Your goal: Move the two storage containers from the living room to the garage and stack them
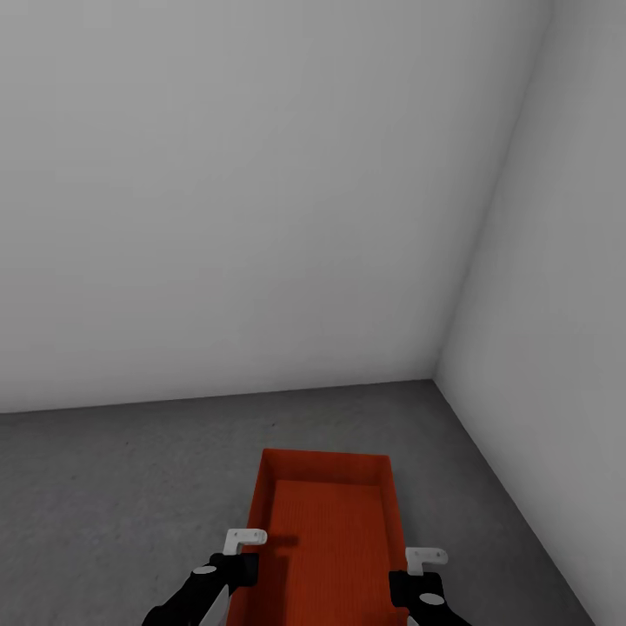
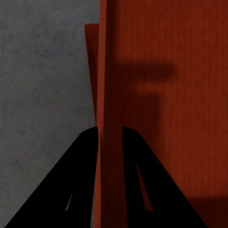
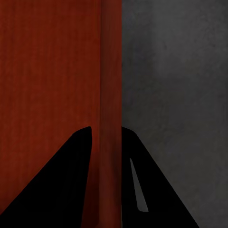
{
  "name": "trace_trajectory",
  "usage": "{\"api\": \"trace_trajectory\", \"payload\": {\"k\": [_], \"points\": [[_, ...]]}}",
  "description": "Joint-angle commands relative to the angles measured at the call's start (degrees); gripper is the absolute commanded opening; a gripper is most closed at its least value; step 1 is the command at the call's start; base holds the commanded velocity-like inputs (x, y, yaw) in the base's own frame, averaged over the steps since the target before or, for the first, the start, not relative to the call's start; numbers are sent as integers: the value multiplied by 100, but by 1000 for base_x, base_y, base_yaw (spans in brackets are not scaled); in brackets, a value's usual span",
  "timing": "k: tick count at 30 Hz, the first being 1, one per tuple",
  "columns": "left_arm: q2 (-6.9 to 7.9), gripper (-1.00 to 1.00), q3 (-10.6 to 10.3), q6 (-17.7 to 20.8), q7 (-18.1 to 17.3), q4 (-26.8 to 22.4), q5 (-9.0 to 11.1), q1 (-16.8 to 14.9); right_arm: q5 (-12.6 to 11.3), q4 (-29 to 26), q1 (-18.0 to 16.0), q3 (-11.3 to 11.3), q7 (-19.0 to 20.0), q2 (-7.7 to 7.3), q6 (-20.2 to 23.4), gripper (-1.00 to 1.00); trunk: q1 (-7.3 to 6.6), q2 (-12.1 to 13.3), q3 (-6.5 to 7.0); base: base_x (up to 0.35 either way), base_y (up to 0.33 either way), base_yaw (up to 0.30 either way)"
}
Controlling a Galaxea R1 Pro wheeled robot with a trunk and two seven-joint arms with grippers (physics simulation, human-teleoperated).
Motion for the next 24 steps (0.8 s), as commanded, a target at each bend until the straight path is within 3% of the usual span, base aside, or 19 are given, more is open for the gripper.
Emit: {"api": "trace_trajectory", "payload": {"k": [1, 24], "points": [[7, -100, 104, 40, 73, -11, -87, -4, 26, -5, -3, 3, -78, -97, -18, -100, 0, -3, -5, 0, 0, 0], [7, -100, 95, 24, 73, -20, -87, -4, 26, -5, -3, 3, -81, -100, -27, -100, 0, -3, -169, 0, 0, 0]]}}
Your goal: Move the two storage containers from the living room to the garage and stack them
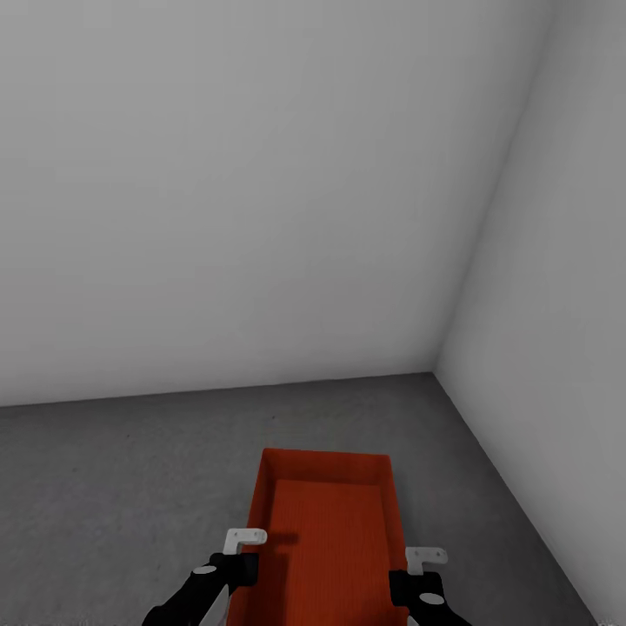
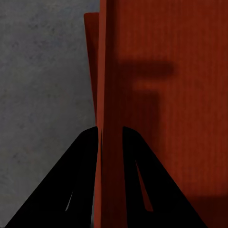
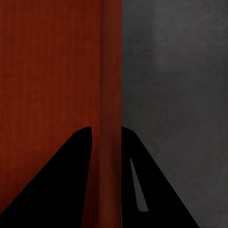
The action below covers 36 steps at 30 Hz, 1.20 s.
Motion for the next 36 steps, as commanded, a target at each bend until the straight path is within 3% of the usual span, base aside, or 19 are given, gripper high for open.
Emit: {"api": "trace_trajectory", "payload": {"k": [1, 36], "points": [[9, -100, 98, 38, 73, -15, -88, -5, 1, -1, -3, 17, -87, -100, -19, -100, 0, -3, -13, 0, 0, 0], [8, -100, 89, -7, 73, -15, -88, -5, 1, -1, -3, 16, -82, -100, -19, -100, 0, -3, -224, 0, 0, 0]]}}
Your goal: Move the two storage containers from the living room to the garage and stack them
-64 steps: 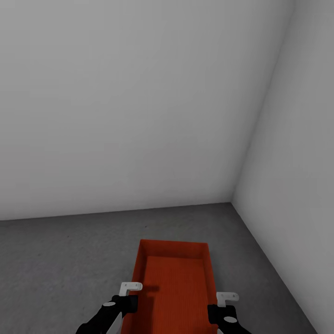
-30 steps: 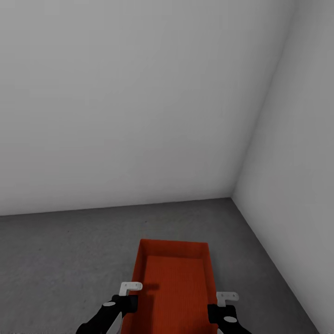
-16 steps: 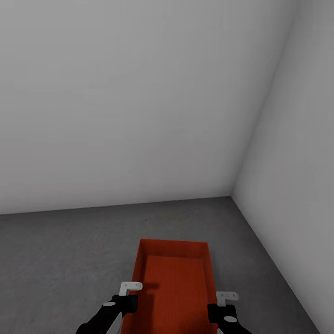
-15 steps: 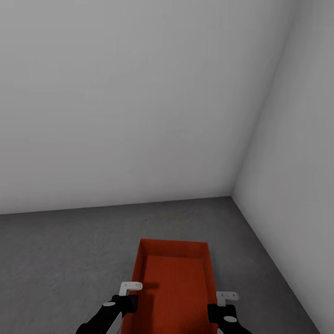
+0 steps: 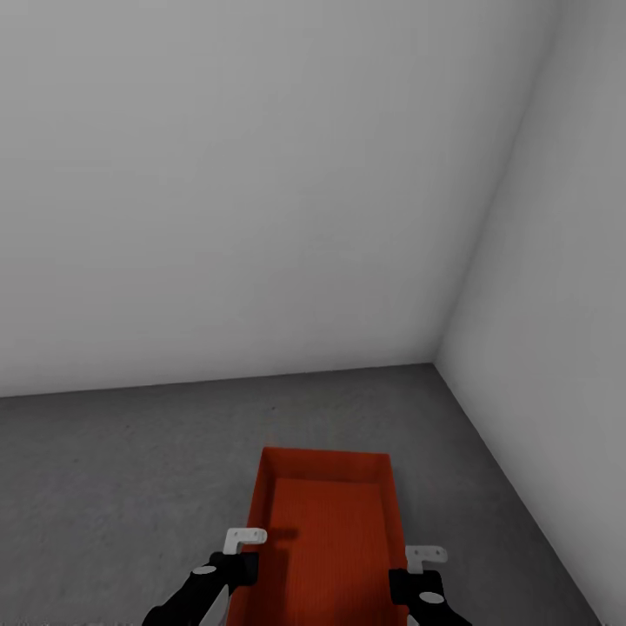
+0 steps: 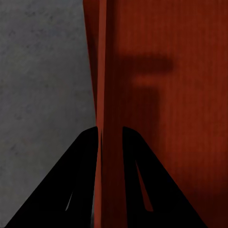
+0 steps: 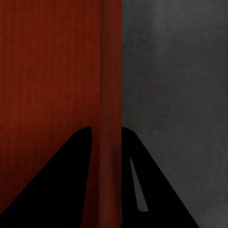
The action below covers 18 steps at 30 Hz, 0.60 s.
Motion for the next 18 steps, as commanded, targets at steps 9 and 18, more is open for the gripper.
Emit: {"api": "trace_trajectory", "payload": {"k": [9, 18], "points": [[7, -100, 72, 36, 85, -20, -87, -4, -26, 36, -3, 22, -64, -93, -18, -100, 0, -3, -28, 0, 0, 0], [8, -100, 72, 34, 85, -20, -86, -4, -26, 36, -3, 23, -64, -93, -17, -100, 0, -3, -30, 0, 0, 0]]}}
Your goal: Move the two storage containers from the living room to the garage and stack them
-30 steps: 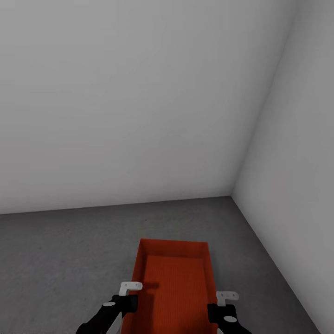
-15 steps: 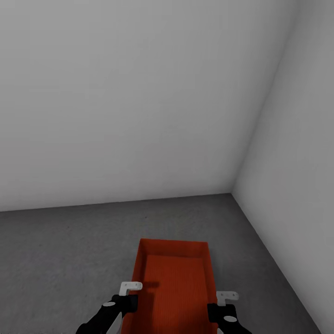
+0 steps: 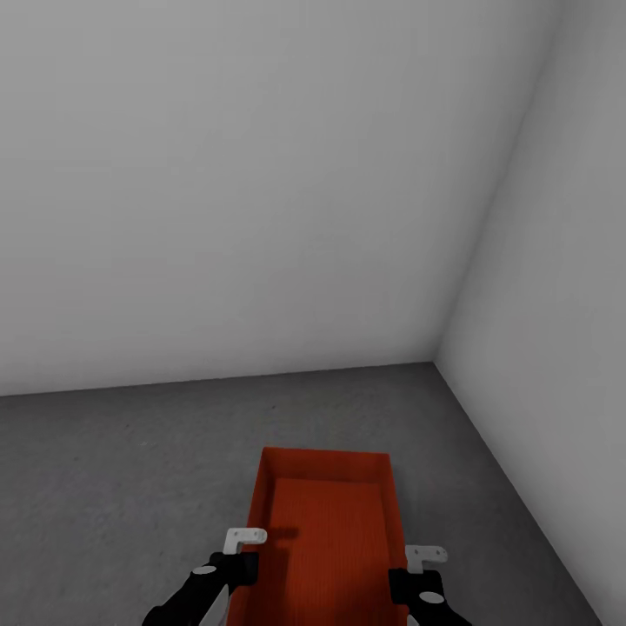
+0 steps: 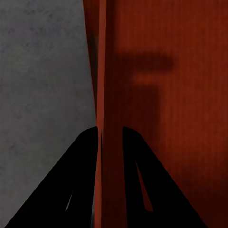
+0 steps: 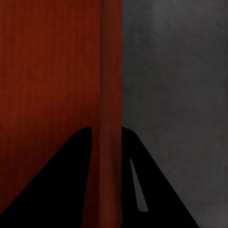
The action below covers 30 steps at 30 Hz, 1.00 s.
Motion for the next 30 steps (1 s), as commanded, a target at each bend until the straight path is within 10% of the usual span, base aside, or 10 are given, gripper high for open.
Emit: {"api": "trace_trajectory", "payload": {"k": [1, 30], "points": [[8, -100, 73, 39, 87, -19, -86, -4, -28, 44, -3, 22, -60, -91, -20, -100, 0, -3, -7, 0, 0, 0], [7, -100, 70, 42, 87, -23, -86, -4, -28, 44, -3, 20, -60, -91, -21, -100, 0, -3, -251, 0, 0, 0]]}}
